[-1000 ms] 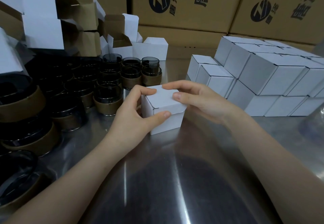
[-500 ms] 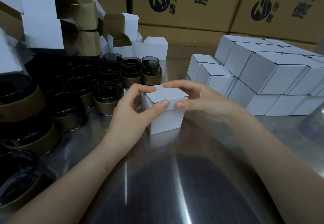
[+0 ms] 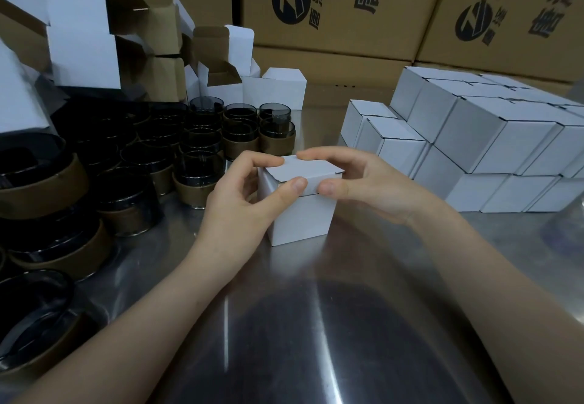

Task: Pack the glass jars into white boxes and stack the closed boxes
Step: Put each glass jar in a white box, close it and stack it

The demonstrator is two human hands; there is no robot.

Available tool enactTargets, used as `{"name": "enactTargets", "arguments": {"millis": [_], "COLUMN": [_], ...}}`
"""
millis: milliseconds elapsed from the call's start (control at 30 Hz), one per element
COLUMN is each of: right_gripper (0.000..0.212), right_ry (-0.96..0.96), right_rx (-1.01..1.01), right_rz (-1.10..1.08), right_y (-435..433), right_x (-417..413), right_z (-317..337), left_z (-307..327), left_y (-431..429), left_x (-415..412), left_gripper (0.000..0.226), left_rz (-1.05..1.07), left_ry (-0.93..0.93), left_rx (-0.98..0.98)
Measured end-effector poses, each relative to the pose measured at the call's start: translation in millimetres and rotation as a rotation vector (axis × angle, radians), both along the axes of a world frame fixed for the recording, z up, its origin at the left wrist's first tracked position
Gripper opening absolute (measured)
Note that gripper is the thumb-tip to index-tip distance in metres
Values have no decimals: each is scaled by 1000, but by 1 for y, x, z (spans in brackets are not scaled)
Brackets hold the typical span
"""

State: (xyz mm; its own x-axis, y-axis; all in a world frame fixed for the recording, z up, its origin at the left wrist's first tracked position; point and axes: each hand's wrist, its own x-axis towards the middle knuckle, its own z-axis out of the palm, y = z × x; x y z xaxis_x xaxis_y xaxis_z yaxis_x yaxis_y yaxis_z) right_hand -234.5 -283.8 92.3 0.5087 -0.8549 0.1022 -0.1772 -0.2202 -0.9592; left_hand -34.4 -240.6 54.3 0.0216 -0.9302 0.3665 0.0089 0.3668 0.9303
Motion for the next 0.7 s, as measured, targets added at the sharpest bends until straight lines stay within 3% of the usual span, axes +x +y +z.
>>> {"name": "enactTargets", "arguments": {"millis": [433,700], "right_gripper": [38,22], "right_ry": [77,33], "right_rx": [-17,71], "right_rz": [14,-9], "right_y": [4,4], "right_x": [1,3], "right_z": [2,3], "left_z": [1,3], "left_y": [1,6], "left_x": [0,0], "left_gripper": [43,37], "left_rz": [10,-61], "left_ry": [-32,-7], "left_rx": [3,46]}}
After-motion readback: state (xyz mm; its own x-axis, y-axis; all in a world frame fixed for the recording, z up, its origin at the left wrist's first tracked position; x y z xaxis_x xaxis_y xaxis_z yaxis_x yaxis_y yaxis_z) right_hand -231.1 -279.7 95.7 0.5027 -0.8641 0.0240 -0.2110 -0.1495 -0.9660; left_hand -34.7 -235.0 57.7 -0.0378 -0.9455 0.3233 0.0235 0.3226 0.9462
